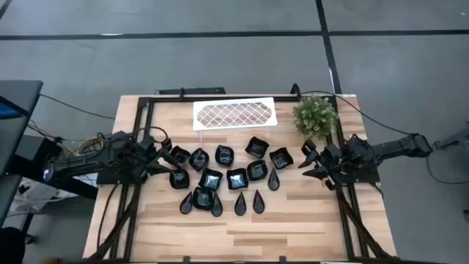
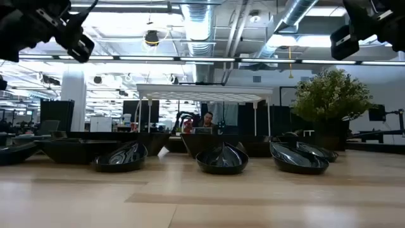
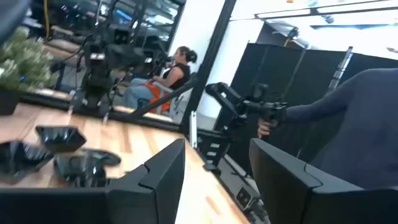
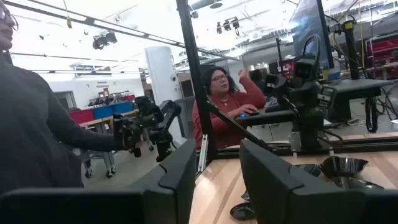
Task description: Pick & Place Mini shaped plates
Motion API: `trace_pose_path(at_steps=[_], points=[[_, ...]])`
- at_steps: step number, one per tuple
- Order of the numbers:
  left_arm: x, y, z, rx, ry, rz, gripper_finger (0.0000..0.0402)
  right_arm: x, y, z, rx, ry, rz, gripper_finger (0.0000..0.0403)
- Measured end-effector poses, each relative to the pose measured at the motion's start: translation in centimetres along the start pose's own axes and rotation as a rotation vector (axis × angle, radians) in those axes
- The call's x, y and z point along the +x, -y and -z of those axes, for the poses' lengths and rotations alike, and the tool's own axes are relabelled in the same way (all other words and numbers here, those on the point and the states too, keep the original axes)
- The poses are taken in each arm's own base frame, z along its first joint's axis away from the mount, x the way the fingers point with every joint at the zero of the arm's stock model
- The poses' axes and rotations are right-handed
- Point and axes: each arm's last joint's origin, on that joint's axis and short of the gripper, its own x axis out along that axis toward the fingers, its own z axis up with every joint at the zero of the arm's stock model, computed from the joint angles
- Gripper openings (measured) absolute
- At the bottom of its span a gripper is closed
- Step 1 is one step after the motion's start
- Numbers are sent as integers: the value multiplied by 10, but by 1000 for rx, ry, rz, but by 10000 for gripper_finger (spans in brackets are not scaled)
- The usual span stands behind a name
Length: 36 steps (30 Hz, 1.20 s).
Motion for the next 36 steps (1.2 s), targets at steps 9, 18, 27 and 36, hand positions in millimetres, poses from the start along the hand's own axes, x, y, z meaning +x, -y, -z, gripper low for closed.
trace_pose_path(at_steps=[9,18,27,36], points=[[-1,11,-15,58,-29,113,182,0,0,-1,-1,5,-2,120],[-1,8,-9,8,-86,87,182,0,0,-1,138,11,8,120],[-1,8,-9,4,-85,87,182,8,-13,-48,7,128,-3,120],[-1,8,-9,-19,-88,97,182,38,-23,-87,40,-257,96,120]])
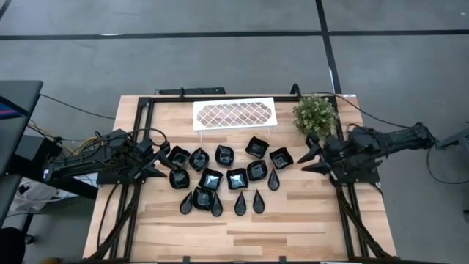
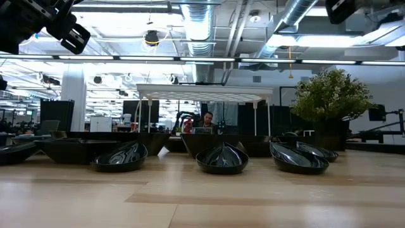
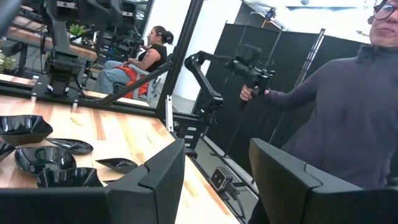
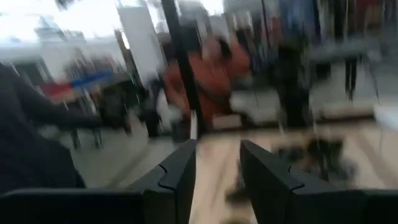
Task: Pick & Place Mini shaped plates
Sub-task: Put the drop-shaped plate on the shelf
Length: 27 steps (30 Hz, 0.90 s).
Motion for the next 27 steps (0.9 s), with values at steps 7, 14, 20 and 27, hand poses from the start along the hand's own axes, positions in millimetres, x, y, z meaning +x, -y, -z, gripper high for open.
trace_pose_path(at_steps=[7,14,20,27], points=[[0,0,0,0,0,0,182,23,-7,-16,117,-237,35,120],[0,0,0,0,0,0,182,46,-10,-8,331,-448,115,120],[0,0,0,1,1,1,182,57,-2,10,557,-601,280,120],[0,0,0,3,2,3,182,65,9,28,800,-698,487,120]])
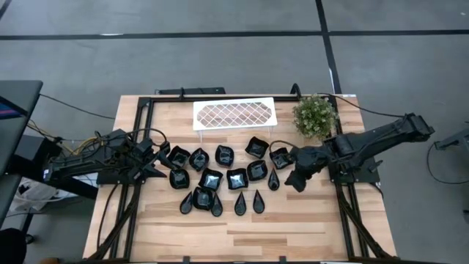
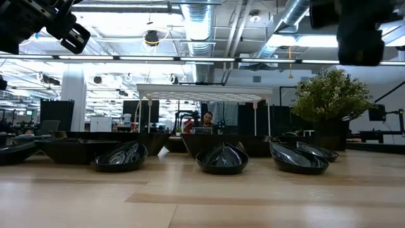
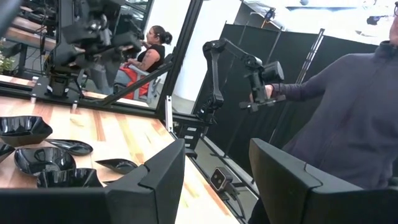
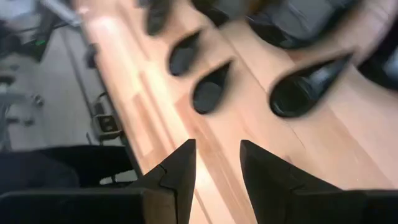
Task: Pick & Place Mini shaped plates
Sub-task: Put the drop-shaped plate on the shelf
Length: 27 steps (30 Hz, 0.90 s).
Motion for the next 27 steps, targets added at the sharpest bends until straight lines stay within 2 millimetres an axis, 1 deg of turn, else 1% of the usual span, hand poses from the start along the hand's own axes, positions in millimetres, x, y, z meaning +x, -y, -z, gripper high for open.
trace_pose_path(at_steps=[2,11,17,21,27], points=[[0,0,0,3,0,0,182,5,2,-1,38,-14,36,120],[0,0,0,3,0,0,182,21,9,-7,72,-44,128,120],[0,0,0,4,-4,11,182,24,16,-10,115,-60,187,120],[0,1,0,4,-8,21,182,25,21,-11,172,-73,226,120],[0,1,0,28,-8,21,182,29,22,-10,252,-84,258,120]])
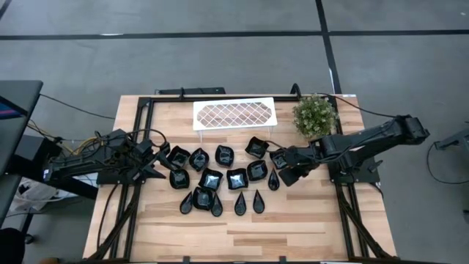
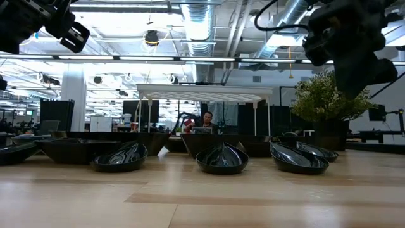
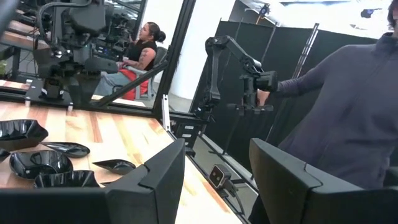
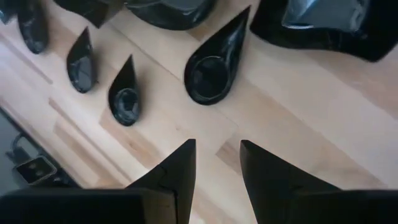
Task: Pick & Place Mini shaped plates
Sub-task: Put the drop-shaped plate on the shelf
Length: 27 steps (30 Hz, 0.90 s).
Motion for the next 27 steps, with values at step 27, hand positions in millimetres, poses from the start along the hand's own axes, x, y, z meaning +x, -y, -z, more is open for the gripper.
trace_pose_path(at_steps=[27], points=[[0,1,0,1,-4,15,182,3,0,3,113,35,39,147]])
